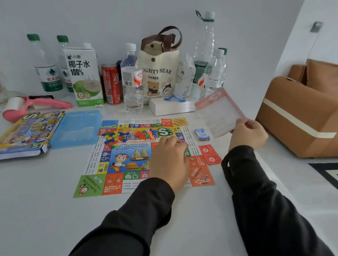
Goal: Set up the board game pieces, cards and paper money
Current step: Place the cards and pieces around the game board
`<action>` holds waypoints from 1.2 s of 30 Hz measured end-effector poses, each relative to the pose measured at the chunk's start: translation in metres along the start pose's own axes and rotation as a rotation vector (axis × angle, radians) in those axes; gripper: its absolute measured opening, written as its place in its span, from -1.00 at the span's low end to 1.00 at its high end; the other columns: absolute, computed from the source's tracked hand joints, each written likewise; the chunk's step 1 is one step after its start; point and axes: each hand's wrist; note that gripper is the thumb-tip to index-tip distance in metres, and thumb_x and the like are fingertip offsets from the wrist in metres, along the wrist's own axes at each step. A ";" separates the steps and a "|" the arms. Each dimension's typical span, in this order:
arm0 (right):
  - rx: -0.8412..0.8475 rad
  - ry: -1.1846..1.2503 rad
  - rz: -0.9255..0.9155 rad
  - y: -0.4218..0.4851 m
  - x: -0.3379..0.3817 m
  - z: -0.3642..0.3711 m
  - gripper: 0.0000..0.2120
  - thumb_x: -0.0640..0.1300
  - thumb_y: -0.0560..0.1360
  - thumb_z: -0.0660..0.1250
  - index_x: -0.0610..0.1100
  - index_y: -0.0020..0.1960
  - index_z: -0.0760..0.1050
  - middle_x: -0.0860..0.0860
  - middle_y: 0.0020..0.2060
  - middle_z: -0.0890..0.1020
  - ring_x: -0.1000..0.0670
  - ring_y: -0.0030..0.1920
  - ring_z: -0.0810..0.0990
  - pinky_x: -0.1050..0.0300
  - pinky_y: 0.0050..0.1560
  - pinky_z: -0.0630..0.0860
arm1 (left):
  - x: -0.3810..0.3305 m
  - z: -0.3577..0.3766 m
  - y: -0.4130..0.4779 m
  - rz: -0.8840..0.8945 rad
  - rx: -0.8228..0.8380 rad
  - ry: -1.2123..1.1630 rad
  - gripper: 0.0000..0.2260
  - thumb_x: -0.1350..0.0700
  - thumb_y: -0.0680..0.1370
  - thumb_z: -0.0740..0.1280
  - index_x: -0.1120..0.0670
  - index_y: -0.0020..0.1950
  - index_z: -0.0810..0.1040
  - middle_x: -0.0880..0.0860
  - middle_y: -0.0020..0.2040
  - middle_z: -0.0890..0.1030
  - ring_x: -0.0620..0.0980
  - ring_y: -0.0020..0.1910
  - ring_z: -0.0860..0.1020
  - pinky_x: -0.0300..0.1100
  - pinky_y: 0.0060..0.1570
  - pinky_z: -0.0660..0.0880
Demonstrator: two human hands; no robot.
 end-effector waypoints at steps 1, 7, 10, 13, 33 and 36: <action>0.038 0.046 0.048 -0.006 0.002 0.002 -0.89 -0.24 0.47 0.34 -0.25 -0.05 0.58 -0.09 -0.19 0.63 -0.04 -0.19 0.64 0.12 -0.16 0.62 | 0.000 -0.003 0.000 -0.025 -0.032 -0.071 -0.71 0.18 0.56 0.17 0.14 0.26 0.50 0.03 0.21 0.49 0.00 0.23 0.34 -0.20 0.20 0.28; 0.310 0.114 0.251 -0.059 0.009 0.011 -0.95 -0.23 0.47 0.36 -0.18 -0.17 0.54 -0.07 -0.42 0.50 0.04 -0.48 0.43 0.22 -0.43 0.44 | 0.019 -0.026 -0.005 -0.277 -0.157 -0.459 -0.74 0.24 0.56 0.19 0.10 0.18 0.58 0.01 0.12 0.60 -0.07 0.11 0.52 -0.28 0.14 0.41; 0.432 0.077 0.233 -0.088 0.013 0.014 -0.91 -0.24 0.49 0.34 -0.17 -0.19 0.53 -0.10 -0.42 0.53 0.02 -0.47 0.48 0.19 -0.35 0.54 | 0.035 -0.033 -0.011 -0.361 -0.170 -0.569 -0.75 0.27 0.55 0.18 0.11 0.08 0.62 0.05 -0.01 0.65 -0.02 -0.03 0.59 -0.15 0.05 0.52; 0.510 0.054 0.089 -0.112 0.023 0.015 -0.91 -0.24 0.51 0.30 -0.20 -0.15 0.55 -0.14 -0.34 0.61 -0.01 -0.41 0.59 0.18 -0.29 0.60 | 0.048 -0.039 -0.015 -0.475 -0.132 -0.804 -0.79 0.28 0.55 0.20 0.13 0.04 0.60 0.05 -0.15 0.64 -0.02 -0.18 0.60 -0.09 -0.09 0.57; 0.732 -0.315 -1.014 -0.165 0.000 0.000 -0.84 -0.30 0.26 0.53 -0.26 -0.35 0.55 -0.08 -0.43 0.58 -0.01 -0.44 0.47 0.08 -0.47 0.51 | 0.098 -0.082 -0.037 -0.604 0.006 -1.464 -0.91 0.21 0.51 0.28 0.04 -0.06 0.54 -0.03 -0.17 0.68 0.04 -0.13 0.64 -0.21 -0.26 0.61; 0.796 -0.240 -0.693 -0.168 0.008 0.000 -0.92 -0.29 0.29 0.51 -0.23 -0.30 0.61 -0.09 -0.40 0.63 -0.04 -0.40 0.53 0.17 -0.33 0.51 | 0.096 -0.082 -0.038 -0.550 0.045 -1.462 -0.88 0.18 0.51 0.28 0.02 0.00 0.55 -0.02 -0.13 0.69 0.01 -0.15 0.66 -0.22 -0.24 0.61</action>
Point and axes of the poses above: each hand's wrist, its own y-axis towards the middle knuckle, its own z-axis out of the palm, x = y × z
